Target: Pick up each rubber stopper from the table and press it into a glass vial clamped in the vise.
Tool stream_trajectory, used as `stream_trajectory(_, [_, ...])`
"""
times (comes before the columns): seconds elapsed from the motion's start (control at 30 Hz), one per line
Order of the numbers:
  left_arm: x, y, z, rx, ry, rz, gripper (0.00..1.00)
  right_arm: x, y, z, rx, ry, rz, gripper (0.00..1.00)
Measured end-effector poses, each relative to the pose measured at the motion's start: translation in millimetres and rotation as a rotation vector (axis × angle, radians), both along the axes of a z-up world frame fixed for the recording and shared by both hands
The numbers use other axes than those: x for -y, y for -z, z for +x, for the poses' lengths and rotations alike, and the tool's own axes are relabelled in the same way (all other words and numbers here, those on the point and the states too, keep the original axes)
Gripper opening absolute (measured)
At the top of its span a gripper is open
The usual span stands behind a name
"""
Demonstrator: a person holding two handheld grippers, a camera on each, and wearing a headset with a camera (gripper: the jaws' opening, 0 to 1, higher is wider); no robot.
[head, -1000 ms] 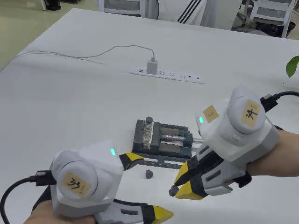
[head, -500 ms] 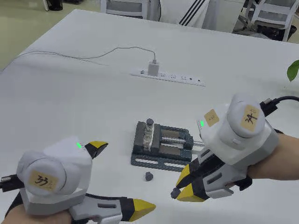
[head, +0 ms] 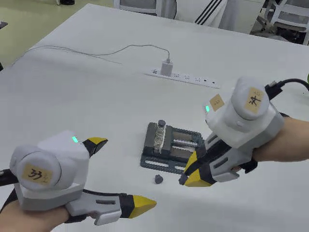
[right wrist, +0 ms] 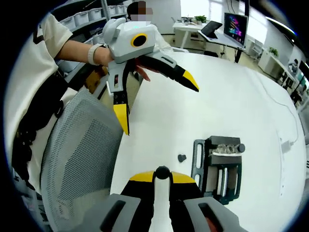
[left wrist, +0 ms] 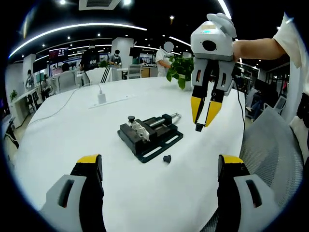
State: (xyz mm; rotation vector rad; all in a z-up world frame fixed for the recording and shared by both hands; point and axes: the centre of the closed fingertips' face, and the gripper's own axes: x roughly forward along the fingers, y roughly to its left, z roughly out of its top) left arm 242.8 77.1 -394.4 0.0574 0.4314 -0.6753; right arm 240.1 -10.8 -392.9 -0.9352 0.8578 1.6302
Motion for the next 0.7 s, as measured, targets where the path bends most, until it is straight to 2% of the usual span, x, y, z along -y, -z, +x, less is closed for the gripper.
stream_trajectory(0.33, [-6.0, 0.6, 1.6, 0.000, -0.010, -0.002, 0.99, -19.9, -8.9, 41.8, 0.103, -0.102, -0.034, 0.05])
stream_trajectory(0.5, [-7.0, -0.6, 3.0, 0.001, -0.007, -0.002, 0.99, -27.1, -8.1, 62.2, 0.130, -0.145, -0.053, 0.05])
stream_trajectory(0.53, [-7.6, -1.7, 4.1, 0.007, -0.006, -0.001, 0.98, -27.4, -7.0, 67.3, 0.148, -0.172, -0.064, 0.05])
stream_trajectory(0.7, [-13.1, -4.3, 9.1, 0.013, -0.012, -0.010, 0.98, -29.3, -3.4, 73.7, 0.192, -0.251, -0.104, 0.05])
